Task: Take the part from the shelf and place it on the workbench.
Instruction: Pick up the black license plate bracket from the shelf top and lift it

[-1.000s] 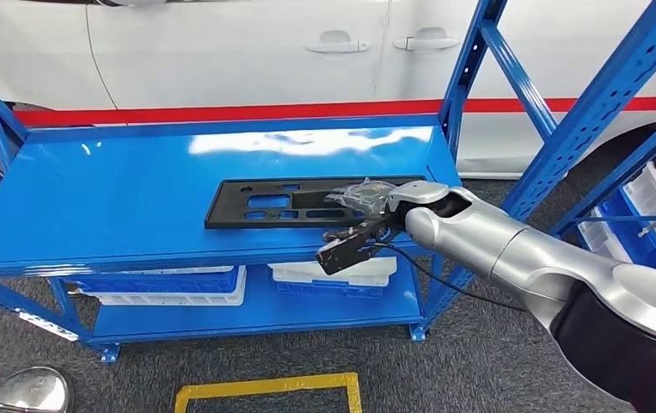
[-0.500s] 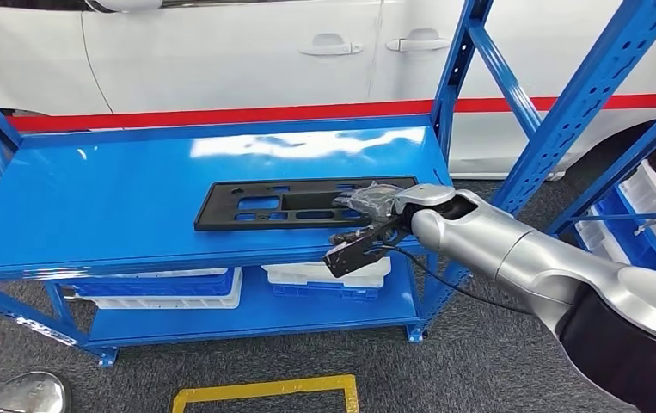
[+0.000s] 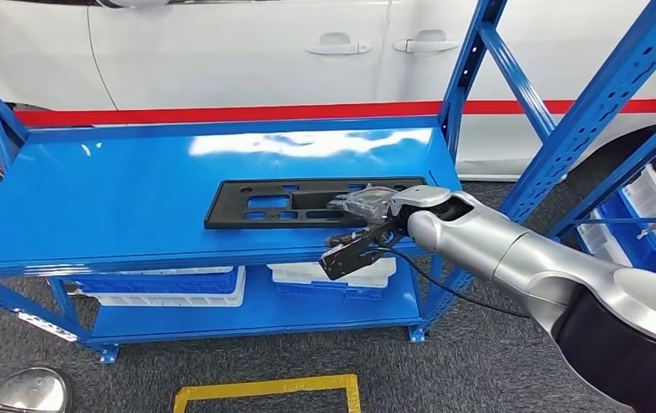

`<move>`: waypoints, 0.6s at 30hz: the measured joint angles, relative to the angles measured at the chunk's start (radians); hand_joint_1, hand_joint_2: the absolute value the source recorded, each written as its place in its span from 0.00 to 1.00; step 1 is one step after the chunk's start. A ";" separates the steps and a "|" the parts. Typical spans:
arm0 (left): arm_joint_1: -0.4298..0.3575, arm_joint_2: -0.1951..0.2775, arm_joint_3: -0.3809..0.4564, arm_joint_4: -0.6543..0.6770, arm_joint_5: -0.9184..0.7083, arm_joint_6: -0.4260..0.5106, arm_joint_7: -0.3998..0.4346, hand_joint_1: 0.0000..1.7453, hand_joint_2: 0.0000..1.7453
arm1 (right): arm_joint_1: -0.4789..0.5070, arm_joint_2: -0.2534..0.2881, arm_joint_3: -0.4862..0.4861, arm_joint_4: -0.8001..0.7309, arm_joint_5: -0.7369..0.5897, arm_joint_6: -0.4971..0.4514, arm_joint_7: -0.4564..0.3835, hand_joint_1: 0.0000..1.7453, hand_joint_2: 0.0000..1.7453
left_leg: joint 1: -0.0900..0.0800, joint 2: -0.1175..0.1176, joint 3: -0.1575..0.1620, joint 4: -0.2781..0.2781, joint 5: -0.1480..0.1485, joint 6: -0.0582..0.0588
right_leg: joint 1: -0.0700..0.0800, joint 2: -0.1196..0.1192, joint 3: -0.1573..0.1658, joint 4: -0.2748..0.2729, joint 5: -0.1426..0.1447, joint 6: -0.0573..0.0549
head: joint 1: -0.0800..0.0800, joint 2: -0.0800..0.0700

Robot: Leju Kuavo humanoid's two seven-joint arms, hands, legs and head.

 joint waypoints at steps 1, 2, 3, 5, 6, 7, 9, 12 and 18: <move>0.000 0.000 0.000 0.000 0.000 0.000 0.000 0.00 0.00 | 0.000 0.000 0.000 0.000 0.000 0.001 0.000 0.00 0.00 | 0.000 0.000 -0.001 -0.001 0.001 -0.005 | 0.004 0.000 0.004 -0.012 -0.002 -0.004 | 0.000 0.000; -0.001 -0.001 0.000 0.000 0.000 0.000 0.000 0.00 0.00 | 0.000 -0.001 0.000 0.000 -0.001 0.002 0.001 0.00 0.00 | 0.000 0.000 -0.001 -0.002 0.002 -0.011 | 0.007 0.001 0.003 -0.015 -0.001 -0.007 | 0.000 0.000; -0.001 0.000 0.000 0.000 0.000 0.000 0.000 0.00 0.00 | 0.000 -0.001 0.000 0.000 -0.001 0.002 0.001 0.00 0.00 | 0.000 0.000 -0.001 -0.003 0.000 -0.017 | 0.004 0.001 0.005 -0.019 0.001 -0.012 | 0.000 0.000; -0.001 0.000 0.000 0.000 0.000 0.000 -0.001 0.00 0.00 | -0.002 -0.001 0.000 0.000 -0.001 0.002 0.001 0.00 0.00 | 0.000 0.000 -0.012 0.026 -0.024 -0.025 | -0.002 -0.001 0.012 -0.030 0.007 -0.026 | 0.000 0.000; 0.000 0.001 0.000 0.000 0.000 0.000 -0.001 0.00 0.00 | -0.002 -0.001 0.000 0.000 -0.001 0.002 0.001 0.00 0.00 | 0.001 0.000 -0.030 0.069 -0.051 -0.027 | -0.004 -0.001 0.014 -0.035 0.009 -0.032 | -0.001 0.000; 0.001 0.001 0.000 0.000 0.000 0.000 -0.001 0.00 0.00 | -0.002 -0.001 0.000 0.000 -0.001 0.002 0.001 0.00 0.00 | 0.001 0.000 -0.056 0.128 -0.082 -0.029 | -0.003 -0.002 0.015 -0.035 0.010 -0.035 | -0.001 0.000; 0.001 0.001 0.001 0.000 0.000 0.000 -0.001 0.00 0.00 | 0.002 0.000 0.000 0.000 -0.001 0.003 0.000 0.00 0.00 | 0.002 0.000 -0.109 0.243 -0.126 -0.032 | -0.001 -0.002 0.014 -0.033 0.009 -0.039 | -0.001 0.000; 0.001 0.002 0.001 0.000 -0.001 0.000 -0.001 0.00 0.00 | 0.002 0.000 0.000 -0.001 -0.001 0.003 0.001 0.00 0.00 | 0.002 0.001 -0.085 0.189 -0.068 -0.033 | 0.000 -0.001 0.014 -0.026 0.004 -0.036 | -0.001 0.000; 0.000 0.002 0.003 0.000 -0.003 -0.002 -0.001 0.00 0.00 | -0.028 0.000 -0.001 -0.010 -0.006 0.011 0.010 0.00 0.00 | -0.003 -0.002 -0.001 0.008 -0.007 -0.013 | 0.007 0.001 0.003 -0.009 -0.004 -0.011 | 0.000 0.000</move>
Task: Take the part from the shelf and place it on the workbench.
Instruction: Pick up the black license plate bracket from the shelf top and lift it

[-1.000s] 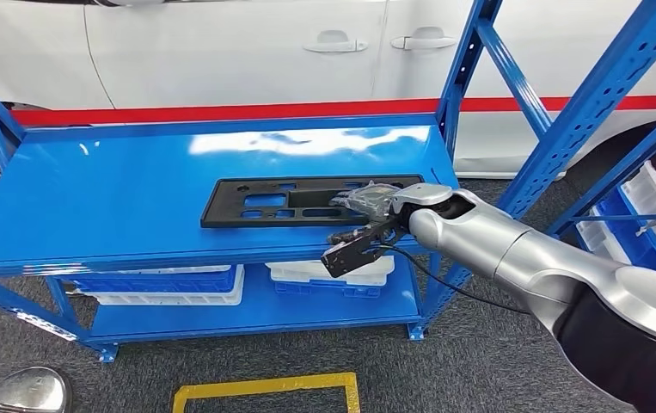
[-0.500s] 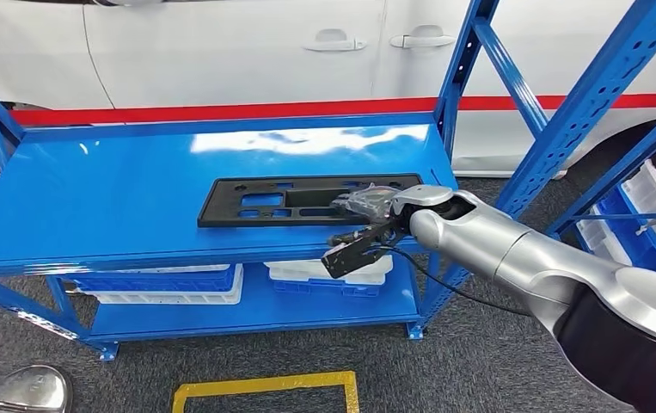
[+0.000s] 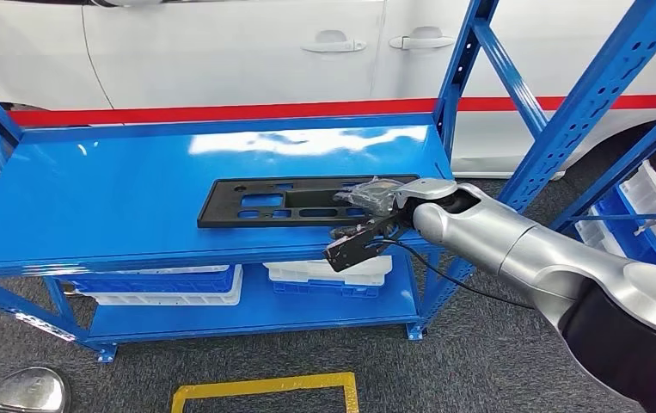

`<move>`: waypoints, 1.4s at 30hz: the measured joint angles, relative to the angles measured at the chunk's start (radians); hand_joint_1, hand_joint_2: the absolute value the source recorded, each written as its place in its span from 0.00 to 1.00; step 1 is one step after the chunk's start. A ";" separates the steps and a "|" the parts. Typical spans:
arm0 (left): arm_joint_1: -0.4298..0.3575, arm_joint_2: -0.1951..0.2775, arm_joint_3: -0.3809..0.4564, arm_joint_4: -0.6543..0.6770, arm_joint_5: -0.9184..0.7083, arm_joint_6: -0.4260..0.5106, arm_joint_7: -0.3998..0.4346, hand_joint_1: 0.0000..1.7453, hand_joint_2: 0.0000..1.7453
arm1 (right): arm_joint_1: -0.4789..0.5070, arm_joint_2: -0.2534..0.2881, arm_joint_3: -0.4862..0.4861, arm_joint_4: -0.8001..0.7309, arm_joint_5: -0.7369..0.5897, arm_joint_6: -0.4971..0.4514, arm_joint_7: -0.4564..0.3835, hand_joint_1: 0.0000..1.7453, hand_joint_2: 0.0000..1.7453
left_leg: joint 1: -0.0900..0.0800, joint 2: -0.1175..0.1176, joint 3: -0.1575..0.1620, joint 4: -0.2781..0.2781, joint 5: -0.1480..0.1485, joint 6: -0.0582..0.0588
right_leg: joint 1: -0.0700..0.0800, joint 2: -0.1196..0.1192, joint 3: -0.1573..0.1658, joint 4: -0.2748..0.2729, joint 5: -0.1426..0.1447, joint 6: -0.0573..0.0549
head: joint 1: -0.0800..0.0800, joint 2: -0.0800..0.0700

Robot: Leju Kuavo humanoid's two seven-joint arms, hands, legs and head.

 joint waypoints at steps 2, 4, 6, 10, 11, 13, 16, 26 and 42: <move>0.000 0.000 0.001 0.000 -0.002 -0.001 0.000 0.00 0.00 | -0.010 -0.001 -0.001 -0.006 -0.001 0.006 0.004 0.00 0.00 | 0.003 0.001 0.002 -0.007 0.005 0.011 | -0.004 0.000 -0.008 0.021 -0.018 0.011 | 0.000 0.000; 0.000 0.001 0.001 0.000 -0.005 -0.002 0.000 0.00 0.00 | -0.014 -0.002 -0.002 -0.008 -0.001 0.007 0.006 0.00 0.00 | 0.005 0.003 0.003 -0.010 0.008 0.019 | -0.009 0.000 -0.048 0.113 -0.072 0.021 | 0.000 0.000; 0.000 0.001 0.001 0.000 -0.006 -0.003 0.000 0.00 0.00 | -0.009 -0.004 -0.002 -0.010 -0.001 0.007 0.007 0.00 0.00 | 0.004 0.002 0.002 -0.010 0.007 0.023 | -0.013 -0.001 -0.105 0.237 -0.122 0.029 | 0.000 0.000; 0.001 0.000 0.002 0.000 -0.006 -0.003 0.000 0.00 0.00 | -0.005 -0.008 -0.002 -0.011 -0.001 0.007 0.008 0.00 0.00 | 0.004 0.001 0.005 -0.009 0.006 0.021 | -0.016 -0.001 -0.065 0.141 -0.038 0.024 | 0.000 0.000; 0.001 0.000 0.003 0.000 -0.006 -0.003 0.000 0.00 0.00 | -0.008 -0.008 -0.002 -0.012 -0.002 0.007 0.008 0.00 0.00 | 0.003 0.001 0.004 -0.008 0.005 0.018 | -0.013 -0.001 -0.035 0.075 -0.012 0.020 | 0.000 0.000; 0.000 -0.001 0.003 0.000 -0.006 -0.003 0.001 0.00 0.00 | -0.013 -0.009 -0.002 -0.015 -0.003 0.007 0.008 0.00 0.00 | 0.001 0.002 0.002 -0.009 0.005 0.010 | -0.007 0.000 -0.004 0.002 0.005 0.012 | 0.000 0.000; -0.002 0.000 0.004 0.000 -0.006 -0.003 0.001 0.00 0.00 | -0.016 -0.009 -0.002 -0.017 -0.008 0.007 0.007 0.00 0.00 | 0.001 0.001 0.002 -0.010 0.004 -0.007 | -0.006 0.000 0.001 -0.012 0.007 -0.002 | 0.000 0.000; 0.000 0.001 0.005 0.000 -0.009 -0.003 -0.001 0.00 0.00 | -0.008 -0.009 -0.003 -0.022 -0.014 0.004 0.007 0.00 0.00 | 0.004 0.002 -0.043 0.091 -0.018 -0.021 | -0.009 -0.001 0.008 -0.011 0.004 -0.018 | -0.001 0.000; -0.001 0.000 0.006 0.000 -0.014 -0.003 -0.003 0.00 0.00 | 0.000 -0.018 -0.003 -0.023 -0.016 0.008 0.005 0.00 0.00 | 0.003 0.001 0.001 -0.011 0.010 0.017 | -0.011 -0.001 -0.021 0.045 -0.003 0.017 | 0.000 0.000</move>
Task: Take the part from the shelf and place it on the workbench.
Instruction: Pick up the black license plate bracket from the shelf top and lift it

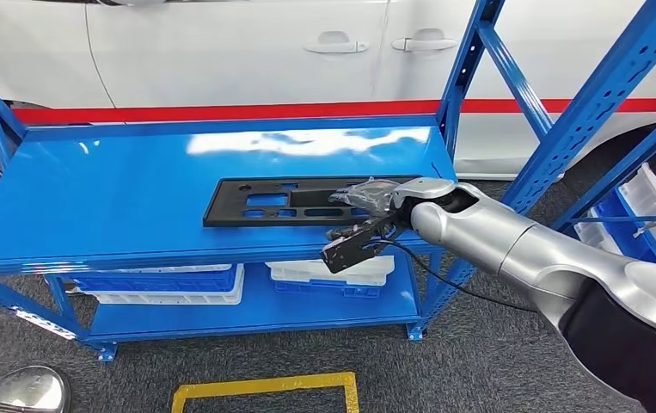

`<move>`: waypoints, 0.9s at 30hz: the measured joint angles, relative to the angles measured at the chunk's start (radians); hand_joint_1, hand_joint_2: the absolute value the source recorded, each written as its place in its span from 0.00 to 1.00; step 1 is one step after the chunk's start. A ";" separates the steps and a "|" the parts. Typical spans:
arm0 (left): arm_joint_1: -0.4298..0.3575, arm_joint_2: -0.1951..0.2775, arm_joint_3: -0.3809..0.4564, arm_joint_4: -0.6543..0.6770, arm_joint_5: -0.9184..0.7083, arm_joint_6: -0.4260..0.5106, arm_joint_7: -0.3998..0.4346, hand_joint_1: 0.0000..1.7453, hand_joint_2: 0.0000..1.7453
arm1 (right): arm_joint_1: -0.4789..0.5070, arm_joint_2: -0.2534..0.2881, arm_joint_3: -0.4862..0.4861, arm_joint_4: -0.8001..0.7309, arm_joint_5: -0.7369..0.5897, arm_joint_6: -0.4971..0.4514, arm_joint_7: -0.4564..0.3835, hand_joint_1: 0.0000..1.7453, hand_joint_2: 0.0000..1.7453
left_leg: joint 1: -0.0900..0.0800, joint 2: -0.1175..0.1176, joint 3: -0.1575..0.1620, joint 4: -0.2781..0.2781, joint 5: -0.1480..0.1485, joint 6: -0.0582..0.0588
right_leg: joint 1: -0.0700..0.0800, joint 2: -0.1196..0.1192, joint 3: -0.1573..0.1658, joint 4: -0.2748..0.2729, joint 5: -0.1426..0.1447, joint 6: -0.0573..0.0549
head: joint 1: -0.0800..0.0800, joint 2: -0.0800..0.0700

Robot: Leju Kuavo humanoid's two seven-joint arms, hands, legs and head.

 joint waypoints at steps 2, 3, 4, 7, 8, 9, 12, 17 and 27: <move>-0.001 -0.001 0.000 0.000 0.000 0.000 0.000 0.00 0.00 | -0.001 0.000 0.000 0.000 0.000 0.000 0.000 0.00 0.00 | -0.001 0.000 -0.002 0.000 0.001 -0.008 | 0.007 0.001 0.021 -0.050 0.007 -0.008 | 0.000 0.000; -0.001 -0.001 0.000 0.000 0.000 0.000 0.000 0.00 0.00 | -0.001 0.000 0.000 0.000 -0.001 0.000 -0.001 0.00 0.00 | -0.002 0.000 -0.003 -0.002 0.002 -0.014 | 0.010 0.002 0.021 -0.053 0.008 -0.011 | 0.000 0.000; -0.002 -0.001 0.000 0.000 0.000 0.000 0.000 0.00 0.00 | -0.001 0.000 0.000 0.000 -0.001 0.000 -0.001 0.00 0.00 | -0.001 0.000 -0.004 -0.002 0.001 -0.019 | 0.007 0.002 0.023 -0.056 0.010 -0.017 | 0.000 0.000; -0.001 0.001 0.001 0.000 0.000 0.000 0.002 0.00 0.00 | -0.002 0.000 0.000 0.000 -0.002 0.001 -0.003 0.00 0.00 | 0.000 0.001 -0.030 0.060 -0.044 -0.033 | -0.001 -0.001 0.030 -0.071 0.018 -0.035 | -0.001 0.000; 0.000 0.001 0.002 0.000 0.000 0.000 0.002 0.00 0.00 | -0.002 0.000 0.000 0.000 -0.002 0.001 -0.003 0.00 0.00 | 0.001 0.001 -0.054 0.116 -0.074 -0.035 | 0.001 -0.001 0.031 -0.072 0.019 -0.038 | -0.002 0.000; 0.001 0.001 0.004 0.000 0.000 0.000 0.002 0.00 0.00 | -0.001 0.000 0.002 0.000 -0.003 0.002 -0.004 0.00 0.00 | 0.001 0.001 -0.082 0.179 -0.104 -0.037 | 0.002 -0.001 0.030 -0.071 0.018 -0.042 | -0.002 0.000; 0.001 0.001 0.006 0.000 0.000 0.000 0.003 0.00 0.00 | 0.006 0.000 0.005 0.000 -0.003 0.003 -0.004 0.00 0.00 | 0.002 0.001 -0.114 0.245 -0.105 -0.041 | 0.002 -0.001 0.028 -0.065 0.016 -0.043 | -0.002 0.000; 0.000 0.001 0.006 0.000 0.000 0.000 0.003 0.00 0.00 | 0.007 -0.001 0.006 0.000 -0.003 0.003 -0.004 0.00 0.00 | 0.000 0.000 -0.004 0.015 -0.013 -0.029 | 0.008 0.000 0.021 -0.045 0.004 -0.024 | -0.001 0.000; 0.000 0.002 0.007 0.000 0.000 -0.001 0.003 0.00 0.00 | 0.012 -0.009 0.007 0.000 -0.003 0.006 -0.006 0.00 0.00 | 0.002 0.001 0.003 -0.001 -0.004 0.007 | -0.005 0.000 -0.098 0.207 -0.104 0.011 | 0.000 0.000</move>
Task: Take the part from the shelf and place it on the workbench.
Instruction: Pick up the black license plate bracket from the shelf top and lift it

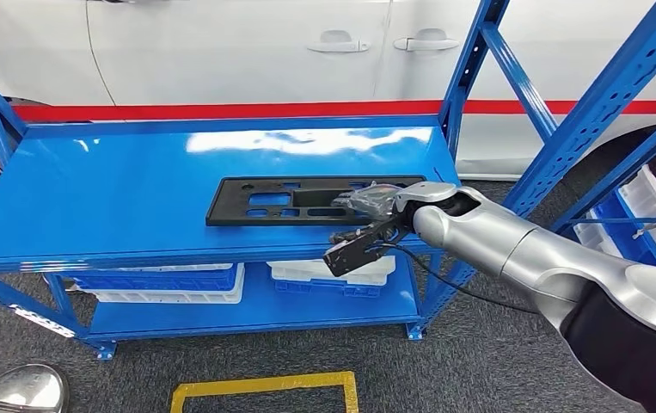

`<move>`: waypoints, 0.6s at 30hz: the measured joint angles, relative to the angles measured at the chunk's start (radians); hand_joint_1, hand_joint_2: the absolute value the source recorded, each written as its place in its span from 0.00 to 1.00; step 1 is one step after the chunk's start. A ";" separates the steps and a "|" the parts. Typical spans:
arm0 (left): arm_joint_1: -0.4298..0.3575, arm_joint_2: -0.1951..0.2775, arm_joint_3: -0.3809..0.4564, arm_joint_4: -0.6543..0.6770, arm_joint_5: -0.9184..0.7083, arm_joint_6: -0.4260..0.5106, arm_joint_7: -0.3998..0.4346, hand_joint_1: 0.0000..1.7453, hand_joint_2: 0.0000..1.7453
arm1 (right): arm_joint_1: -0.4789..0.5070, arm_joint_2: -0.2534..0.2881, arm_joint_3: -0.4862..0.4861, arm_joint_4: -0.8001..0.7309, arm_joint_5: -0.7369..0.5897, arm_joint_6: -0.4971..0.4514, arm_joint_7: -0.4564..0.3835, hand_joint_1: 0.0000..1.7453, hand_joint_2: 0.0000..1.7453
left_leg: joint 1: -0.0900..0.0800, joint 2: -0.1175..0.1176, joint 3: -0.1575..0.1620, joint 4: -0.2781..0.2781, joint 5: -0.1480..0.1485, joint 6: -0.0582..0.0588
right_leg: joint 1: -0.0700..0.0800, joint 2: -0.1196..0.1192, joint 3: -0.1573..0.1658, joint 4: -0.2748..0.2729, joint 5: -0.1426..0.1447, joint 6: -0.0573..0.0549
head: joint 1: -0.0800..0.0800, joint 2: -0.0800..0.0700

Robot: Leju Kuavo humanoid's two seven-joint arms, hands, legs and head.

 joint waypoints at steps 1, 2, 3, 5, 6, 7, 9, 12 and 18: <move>0.000 0.000 0.000 0.000 0.000 0.000 0.000 0.00 0.00 | 0.000 0.000 0.000 0.000 0.000 0.001 0.000 0.00 0.00 | 0.000 0.000 0.001 0.000 -0.001 -0.001 | 0.000 0.000 0.018 -0.042 0.031 -0.003 | 0.000 0.000; 0.000 -0.001 0.000 0.000 0.000 -0.001 0.000 0.00 0.00 | -0.001 0.000 0.000 0.000 0.000 0.001 0.000 0.00 0.00 | 0.000 0.000 0.003 0.000 -0.002 -0.002 | 0.001 0.000 0.049 -0.109 0.069 -0.008 | 0.000 0.000; 0.000 -0.001 0.000 0.000 -0.001 -0.001 0.000 0.00 0.00 | -0.003 0.000 0.000 0.000 0.000 0.001 0.000 0.00 0.00 | -0.002 0.000 0.003 0.000 -0.003 -0.005 | 0.004 0.000 0.080 -0.174 0.095 -0.013 | 0.000 0.000; -0.001 -0.002 0.001 0.000 -0.002 -0.002 0.000 0.00 0.00 | -0.005 0.002 0.000 0.000 0.000 0.001 0.000 0.00 0.00 | -0.003 -0.001 0.002 0.000 -0.004 -0.012 | 0.011 0.001 0.115 -0.252 0.116 -0.021 | 0.000 0.000; -0.002 -0.002 0.001 0.000 -0.003 -0.002 0.000 0.00 0.00 | -0.006 0.005 0.000 0.000 0.000 0.000 0.001 0.00 0.00 | -0.003 -0.001 0.001 -0.001 -0.004 -0.017 | 0.015 0.001 0.117 -0.258 0.112 -0.024 | 0.000 0.000; -0.002 -0.002 0.001 0.000 -0.004 -0.002 0.000 0.00 0.00 | -0.006 0.010 0.001 0.000 0.002 0.000 0.003 0.00 0.00 | -0.003 -0.001 0.002 -0.002 -0.003 -0.023 | 0.015 0.001 0.117 -0.262 0.114 -0.027 | 0.000 0.000; -0.003 -0.002 0.001 0.000 -0.008 -0.002 -0.001 0.00 0.00 | -0.007 0.023 0.002 0.002 0.006 -0.001 0.006 0.00 0.00 | -0.001 -0.001 0.000 0.008 -0.015 -0.033 | 0.010 0.000 0.123 -0.273 0.119 -0.038 | -0.001 0.000; -0.002 -0.001 0.002 0.000 -0.012 -0.006 -0.001 0.00 0.00 | -0.011 0.061 0.006 0.011 0.013 -0.003 0.008 0.00 0.00 | 0.000 -0.001 -0.065 0.148 -0.092 -0.042 | 0.005 0.001 0.130 -0.283 0.124 -0.053 | -0.002 0.000; -0.003 -0.001 0.007 0.000 -0.014 -0.011 0.010 0.00 0.00 | -0.005 0.129 0.023 0.035 0.021 -0.002 0.011 0.00 0.00 | 0.001 0.000 -0.053 0.106 -0.024 -0.048 | 0.008 0.000 0.128 -0.263 0.109 -0.049 | -0.002 0.000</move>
